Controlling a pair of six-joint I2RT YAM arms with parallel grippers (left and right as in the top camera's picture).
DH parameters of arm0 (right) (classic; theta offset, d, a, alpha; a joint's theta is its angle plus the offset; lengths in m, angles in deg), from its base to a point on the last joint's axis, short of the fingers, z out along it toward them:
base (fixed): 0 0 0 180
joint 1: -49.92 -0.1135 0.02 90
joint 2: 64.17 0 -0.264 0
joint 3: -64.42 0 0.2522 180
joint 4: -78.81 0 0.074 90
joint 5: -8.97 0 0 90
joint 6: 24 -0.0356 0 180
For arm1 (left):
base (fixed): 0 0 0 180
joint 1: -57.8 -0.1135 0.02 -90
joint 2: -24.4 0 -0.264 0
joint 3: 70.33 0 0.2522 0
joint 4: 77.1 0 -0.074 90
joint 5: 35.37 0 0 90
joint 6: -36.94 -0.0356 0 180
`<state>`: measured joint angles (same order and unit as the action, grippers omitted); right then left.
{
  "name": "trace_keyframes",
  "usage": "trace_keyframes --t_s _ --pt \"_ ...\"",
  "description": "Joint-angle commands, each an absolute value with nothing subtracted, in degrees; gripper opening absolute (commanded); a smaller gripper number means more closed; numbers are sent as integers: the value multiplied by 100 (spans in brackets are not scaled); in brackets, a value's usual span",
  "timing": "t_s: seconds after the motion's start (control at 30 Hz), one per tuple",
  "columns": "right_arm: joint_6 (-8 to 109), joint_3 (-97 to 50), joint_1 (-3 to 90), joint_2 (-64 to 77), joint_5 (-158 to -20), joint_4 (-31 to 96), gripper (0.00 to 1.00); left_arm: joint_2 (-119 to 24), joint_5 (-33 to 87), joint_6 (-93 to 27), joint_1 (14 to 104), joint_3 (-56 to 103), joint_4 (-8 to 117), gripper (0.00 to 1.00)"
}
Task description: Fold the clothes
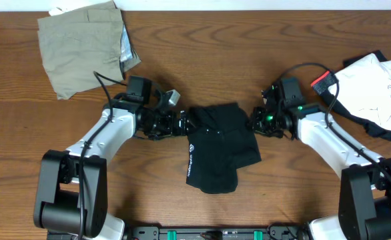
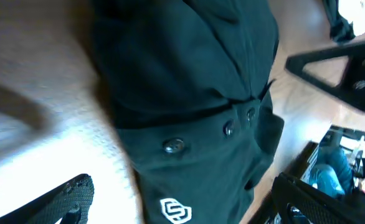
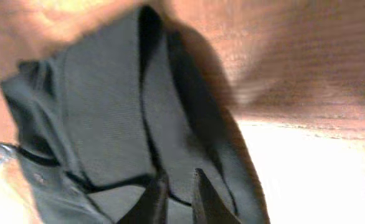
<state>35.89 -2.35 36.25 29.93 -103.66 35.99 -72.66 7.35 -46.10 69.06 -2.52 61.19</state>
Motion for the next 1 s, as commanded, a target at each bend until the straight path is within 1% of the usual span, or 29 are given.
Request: trace_keyframes --t_s 0.0,0.03,0.07,0.1,0.17,0.2,0.4,0.6,0.97 --pt "3784 -513 3640 2959 -10421 3325 25 -7270 1130 -4658 6948 -196 5951 94" --pt "3784 -567 3657 2917 -10419 3210 37 -7270 1246 -4654 6950 -202 5887 93" --pt "3784 -596 3675 2875 -10421 3137 54 -7270 1272 -4654 6950 -220 5852 93" --pt "3784 -613 3692 2836 -10421 3098 68 -7270 1270 -4634 6950 -246 5855 93" --pt "3784 -628 3740 2738 -10456 3024 90 -7270 1270 -4573 6952 -305 5857 93" --pt "3784 -628 3782 2670 -10462 2980 99 -7272 1270 -4549 6954 -353 5859 93" --pt "3784 -628 4125 2377 -10465 2882 99 -7307 1240 -4522 7131 -585 5990 93" --pt "3784 -628 4409 2353 -10381 2705 99 -7497 1141 -4339 7580 -585 6357 94" --pt "3784 -626 4547 2353 -9022 2298 99 -8201 1067 -3781 8041 -585 6967 93"
